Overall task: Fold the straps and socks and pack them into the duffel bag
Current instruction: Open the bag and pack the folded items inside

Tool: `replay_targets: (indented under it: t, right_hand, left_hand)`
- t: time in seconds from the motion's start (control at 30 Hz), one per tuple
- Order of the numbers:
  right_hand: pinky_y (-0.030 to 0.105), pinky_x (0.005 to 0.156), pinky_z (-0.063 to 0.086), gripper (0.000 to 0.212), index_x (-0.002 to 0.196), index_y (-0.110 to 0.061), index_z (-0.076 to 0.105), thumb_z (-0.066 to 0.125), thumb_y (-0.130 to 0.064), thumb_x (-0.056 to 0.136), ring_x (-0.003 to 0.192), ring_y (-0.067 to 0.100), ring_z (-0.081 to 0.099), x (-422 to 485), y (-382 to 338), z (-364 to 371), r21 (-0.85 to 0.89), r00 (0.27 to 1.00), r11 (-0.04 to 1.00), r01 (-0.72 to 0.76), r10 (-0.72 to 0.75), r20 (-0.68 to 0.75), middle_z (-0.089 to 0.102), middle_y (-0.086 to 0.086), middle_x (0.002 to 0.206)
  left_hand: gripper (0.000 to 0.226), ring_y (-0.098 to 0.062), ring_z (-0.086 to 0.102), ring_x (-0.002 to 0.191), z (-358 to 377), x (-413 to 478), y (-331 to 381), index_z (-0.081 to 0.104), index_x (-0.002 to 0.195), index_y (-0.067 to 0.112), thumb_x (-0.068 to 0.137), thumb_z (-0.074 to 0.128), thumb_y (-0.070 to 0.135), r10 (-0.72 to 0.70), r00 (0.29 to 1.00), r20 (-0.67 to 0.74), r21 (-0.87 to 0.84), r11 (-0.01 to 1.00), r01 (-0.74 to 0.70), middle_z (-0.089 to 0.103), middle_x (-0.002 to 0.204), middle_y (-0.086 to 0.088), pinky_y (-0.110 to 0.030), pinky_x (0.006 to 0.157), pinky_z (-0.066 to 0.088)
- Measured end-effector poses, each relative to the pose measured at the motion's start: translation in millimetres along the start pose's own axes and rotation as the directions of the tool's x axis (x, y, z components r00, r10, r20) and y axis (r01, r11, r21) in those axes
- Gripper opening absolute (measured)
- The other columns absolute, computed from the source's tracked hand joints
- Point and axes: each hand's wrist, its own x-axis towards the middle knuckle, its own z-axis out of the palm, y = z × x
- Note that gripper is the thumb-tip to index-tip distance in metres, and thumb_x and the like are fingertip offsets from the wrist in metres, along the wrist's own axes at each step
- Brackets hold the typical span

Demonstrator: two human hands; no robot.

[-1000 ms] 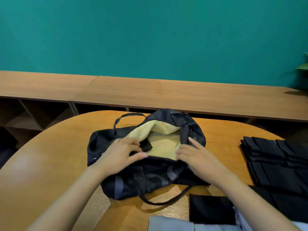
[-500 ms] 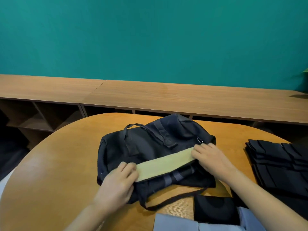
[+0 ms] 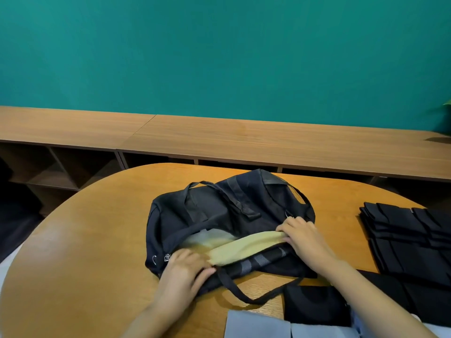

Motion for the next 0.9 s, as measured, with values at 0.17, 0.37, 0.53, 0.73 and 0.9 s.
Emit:
replay_targets:
  t: [0.17,0.37,0.53,0.73,0.9]
  right_hand:
    - [0.027,0.089,0.028,0.031,0.131,-0.033,0.052,0.041,-0.024,0.103,0.113,0.011,0.044,2,0,-10,-0.11,0.999,0.994,0.029,-0.031,-0.012,0.049,-0.015,0.124]
    - [0.029,0.086,0.032,0.068,0.101,-0.035,0.066,0.001,-0.054,0.096,0.093,0.006,0.047,1,-6,-23,-0.188,0.999,0.982,0.02,-0.025,-0.026,0.057,-0.017,0.096]
    - [0.031,0.081,0.038,0.034,0.099,-0.02,0.061,0.052,-0.053,0.091,0.088,0.017,0.055,25,-26,-32,-0.122,0.97,0.991,-0.049,0.018,-0.241,0.061,-0.007,0.089]
    - [0.042,0.09,0.042,0.047,0.118,-0.012,0.061,0.078,-0.029,0.078,0.11,0.027,0.049,95,-61,-42,0.064,0.865,0.996,-0.07,0.092,-0.494,0.057,0.006,0.119]
    - [0.021,0.069,0.044,0.004,0.084,-0.011,0.074,0.074,-0.015,0.084,0.069,0.006,0.059,131,-30,-80,0.792,0.98,0.61,-0.023,0.17,-0.103,0.069,0.005,0.08]
  left_hand:
    - [0.047,-0.016,0.052,0.111,-28,54,1,0.057,0.126,0.023,0.082,0.073,0.025,0.054,0.997,-0.061,0.159,0.986,-0.044,0.056,0.123,0.005,-0.032,0.087,0.048]
    - [0.013,-0.024,0.057,0.091,-29,123,-10,0.073,0.097,0.02,0.084,0.071,0.02,-0.029,0.999,0.029,0.41,0.912,0.014,0.068,0.096,0.001,-0.034,0.077,0.037]
    - [0.029,-0.011,0.045,0.053,-63,166,-16,0.063,0.066,0.015,0.093,0.062,0.022,-0.415,0.905,-0.09,-0.244,0.891,0.384,0.05,0.055,0.005,-0.022,0.05,0.032]
    - [0.031,-0.014,0.046,0.057,-82,176,-24,0.063,0.062,0.005,0.086,0.073,0.023,-0.573,0.817,0.066,-0.599,0.632,0.492,0.054,0.06,-0.005,-0.026,0.053,0.034]
    - [0.025,-0.013,0.064,0.07,-110,176,-51,0.072,0.078,0.009,0.076,0.078,0.033,-0.563,0.731,0.385,-0.521,0.522,0.676,0.07,0.069,-0.001,-0.022,0.064,0.049]
